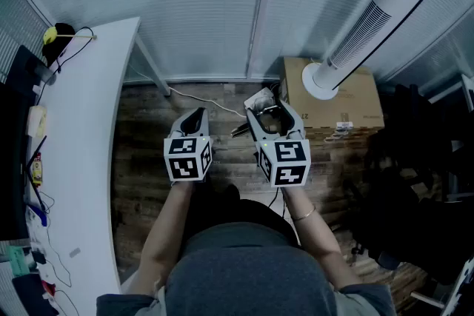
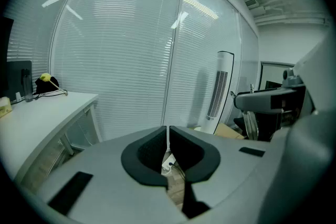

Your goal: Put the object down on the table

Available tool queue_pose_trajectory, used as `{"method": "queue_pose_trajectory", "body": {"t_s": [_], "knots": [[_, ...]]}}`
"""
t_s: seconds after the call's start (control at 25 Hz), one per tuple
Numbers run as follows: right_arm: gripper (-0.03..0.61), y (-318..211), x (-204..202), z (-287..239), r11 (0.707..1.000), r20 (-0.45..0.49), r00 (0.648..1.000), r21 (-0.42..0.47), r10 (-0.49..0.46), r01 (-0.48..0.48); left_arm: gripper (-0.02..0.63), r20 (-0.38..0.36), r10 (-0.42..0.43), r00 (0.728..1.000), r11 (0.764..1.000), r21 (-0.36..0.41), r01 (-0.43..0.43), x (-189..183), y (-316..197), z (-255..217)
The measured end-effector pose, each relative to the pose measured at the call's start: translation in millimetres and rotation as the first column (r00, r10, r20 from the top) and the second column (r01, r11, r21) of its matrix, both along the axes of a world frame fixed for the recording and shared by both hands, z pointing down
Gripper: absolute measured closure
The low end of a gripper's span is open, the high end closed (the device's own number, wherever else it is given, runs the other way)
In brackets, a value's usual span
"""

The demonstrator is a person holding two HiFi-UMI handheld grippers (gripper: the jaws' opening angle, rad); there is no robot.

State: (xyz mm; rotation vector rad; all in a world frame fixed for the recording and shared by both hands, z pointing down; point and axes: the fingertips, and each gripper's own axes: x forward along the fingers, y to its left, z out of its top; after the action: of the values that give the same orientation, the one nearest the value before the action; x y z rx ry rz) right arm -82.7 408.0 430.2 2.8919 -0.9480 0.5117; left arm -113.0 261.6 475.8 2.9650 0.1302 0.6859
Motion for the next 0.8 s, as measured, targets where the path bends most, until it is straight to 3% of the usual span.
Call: {"method": "queue_pose_trajectory", "body": {"t_s": [0.8], "knots": [[0.281, 1.8, 10.8, 14.1, 1.000, 0.067, 0.998, 0.017, -0.003, 0.001, 0.583, 0.014, -0.021, 1.000, 1.000, 0.018, 0.020, 5.4, -4.1, 1.8]]}}
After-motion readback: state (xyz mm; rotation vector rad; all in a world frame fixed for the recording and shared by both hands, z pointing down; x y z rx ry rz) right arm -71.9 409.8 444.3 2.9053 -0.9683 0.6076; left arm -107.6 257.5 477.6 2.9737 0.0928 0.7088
